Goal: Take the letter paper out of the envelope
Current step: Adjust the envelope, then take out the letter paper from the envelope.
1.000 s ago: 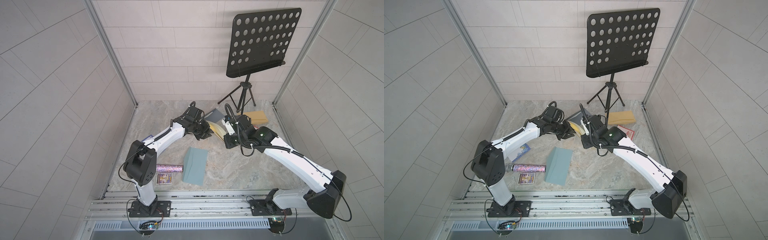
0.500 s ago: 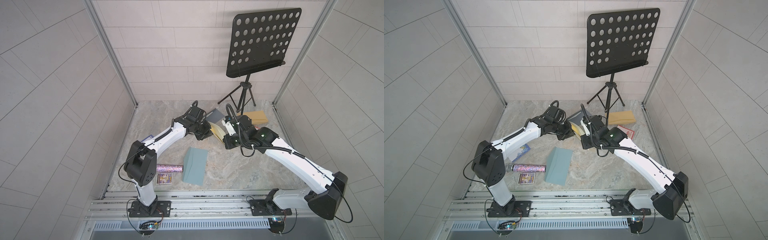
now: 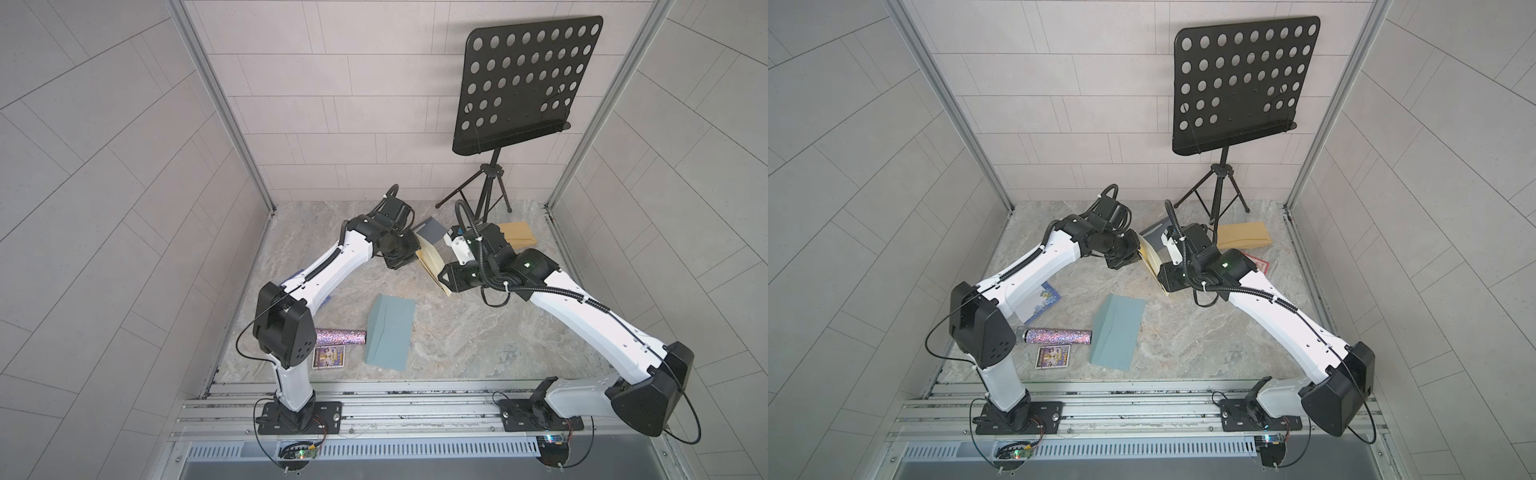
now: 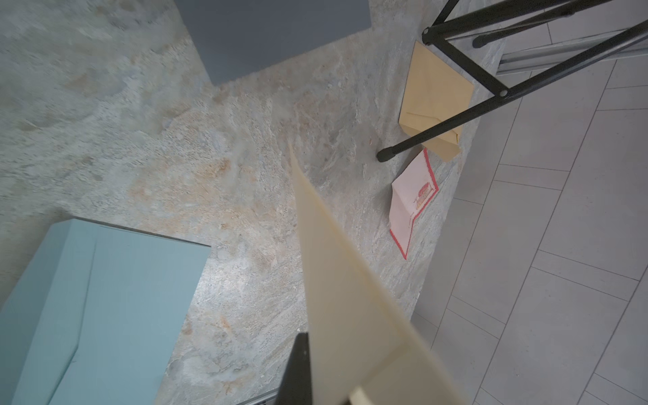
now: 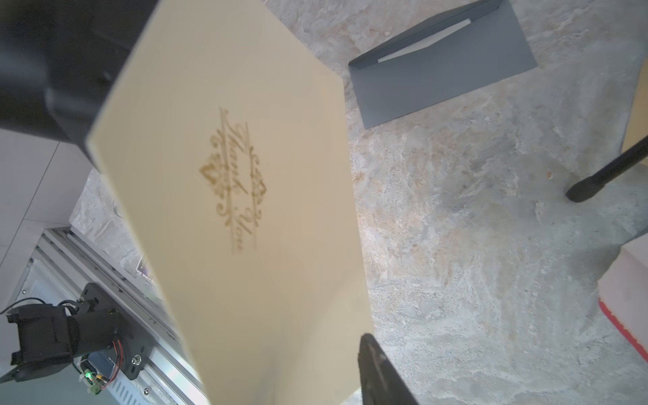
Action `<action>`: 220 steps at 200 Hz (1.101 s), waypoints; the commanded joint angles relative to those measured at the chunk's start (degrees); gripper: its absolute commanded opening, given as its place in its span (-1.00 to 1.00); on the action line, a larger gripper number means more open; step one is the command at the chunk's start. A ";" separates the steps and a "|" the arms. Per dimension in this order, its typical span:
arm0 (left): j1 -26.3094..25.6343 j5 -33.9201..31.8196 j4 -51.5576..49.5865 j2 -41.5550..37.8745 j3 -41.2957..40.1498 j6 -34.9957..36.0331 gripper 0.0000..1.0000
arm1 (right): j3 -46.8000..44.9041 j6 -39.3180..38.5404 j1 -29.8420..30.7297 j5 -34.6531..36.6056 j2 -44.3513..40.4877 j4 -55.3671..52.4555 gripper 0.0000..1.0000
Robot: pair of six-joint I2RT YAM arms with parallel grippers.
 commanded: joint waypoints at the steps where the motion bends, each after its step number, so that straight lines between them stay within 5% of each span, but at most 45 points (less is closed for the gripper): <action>1: 0.11 -4.09 -9.07 1.46 2.66 2.73 -1.00 | 3.87 -2.48 1.34 3.70 -3.50 -3.10 -0.03; 82: 0.08 -3.01 -11.90 5.35 7.98 3.15 -1.00 | 2.59 -1.39 13.53 8.73 -7.04 5.86 -0.69; 132: 0.08 -2.03 -12.34 5.17 9.37 2.92 -1.00 | -0.80 -0.50 13.82 6.35 -0.69 11.71 -0.73; 220: 0.04 1.03 -12.27 3.77 10.08 1.53 -1.00 | -2.45 -2.10 12.07 17.87 3.23 11.72 -0.64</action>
